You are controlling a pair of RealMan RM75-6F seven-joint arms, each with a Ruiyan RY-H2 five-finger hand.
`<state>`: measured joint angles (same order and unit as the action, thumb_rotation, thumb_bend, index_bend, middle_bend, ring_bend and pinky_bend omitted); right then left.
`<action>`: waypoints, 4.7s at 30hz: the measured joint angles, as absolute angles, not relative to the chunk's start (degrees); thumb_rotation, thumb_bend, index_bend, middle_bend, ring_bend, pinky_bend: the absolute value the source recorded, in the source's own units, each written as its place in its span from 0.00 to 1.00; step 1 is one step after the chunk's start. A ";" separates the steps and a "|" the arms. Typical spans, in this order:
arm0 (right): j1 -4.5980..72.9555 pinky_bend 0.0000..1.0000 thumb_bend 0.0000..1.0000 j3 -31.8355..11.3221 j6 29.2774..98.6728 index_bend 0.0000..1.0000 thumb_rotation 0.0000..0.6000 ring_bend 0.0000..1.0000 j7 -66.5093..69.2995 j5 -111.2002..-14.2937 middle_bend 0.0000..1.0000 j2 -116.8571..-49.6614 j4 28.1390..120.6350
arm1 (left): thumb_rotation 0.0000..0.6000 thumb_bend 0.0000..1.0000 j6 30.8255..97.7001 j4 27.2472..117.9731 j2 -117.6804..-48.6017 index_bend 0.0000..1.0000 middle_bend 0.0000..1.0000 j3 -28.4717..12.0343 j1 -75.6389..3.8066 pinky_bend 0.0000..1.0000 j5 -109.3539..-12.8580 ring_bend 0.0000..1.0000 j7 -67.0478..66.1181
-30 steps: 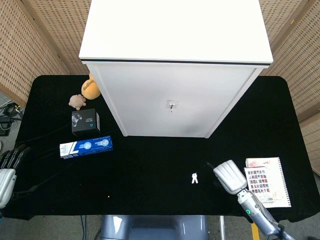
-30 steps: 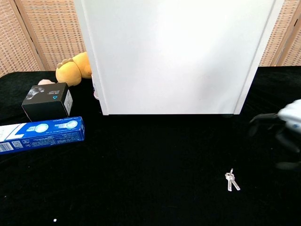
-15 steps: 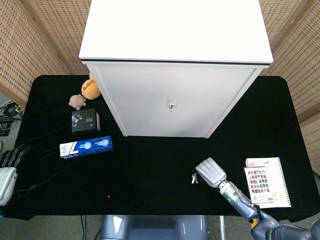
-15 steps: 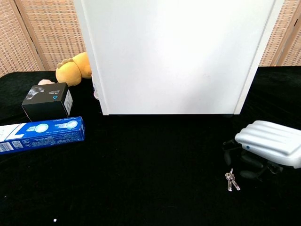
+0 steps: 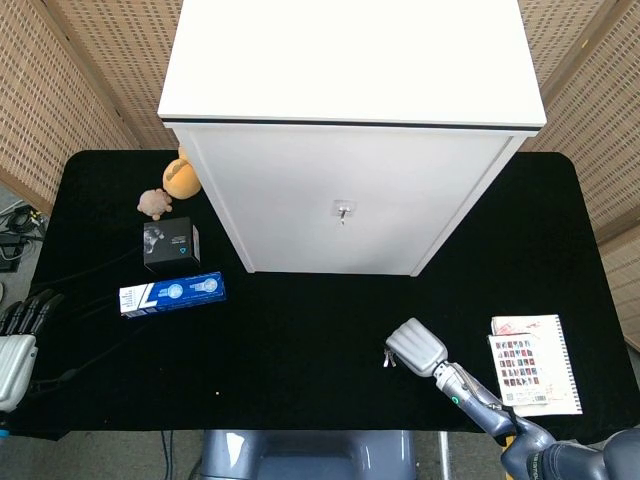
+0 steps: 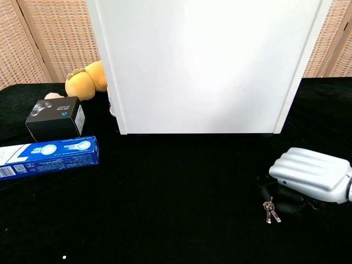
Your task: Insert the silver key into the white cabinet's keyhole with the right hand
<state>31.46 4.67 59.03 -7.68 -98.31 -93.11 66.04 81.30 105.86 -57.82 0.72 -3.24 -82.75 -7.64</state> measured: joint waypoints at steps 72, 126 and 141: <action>33.30 1.00 0.59 4.33 64.80 0.65 1.00 0.89 -9.88 -99.34 0.89 -90.44 71.27 | 1.00 0.00 81.10 106.17 -57.96 0.00 0.00 0.91 -3.39 0.00 -82.66 0.00 -8.03; 48.56 1.00 0.59 -17.27 65.62 0.71 1.00 0.89 -31.53 -99.68 0.90 -67.08 96.52 | 1.00 0.00 80.77 105.86 -58.02 0.00 0.00 1.36 -3.50 0.00 -83.47 0.00 -7.51; 51.61 1.00 0.59 -19.03 63.56 0.72 1.00 0.89 -35.82 -96.51 0.90 -69.12 95.70 | 1.00 0.00 80.48 105.92 -58.27 0.00 0.00 1.36 -3.60 0.00 -83.11 0.00 -8.04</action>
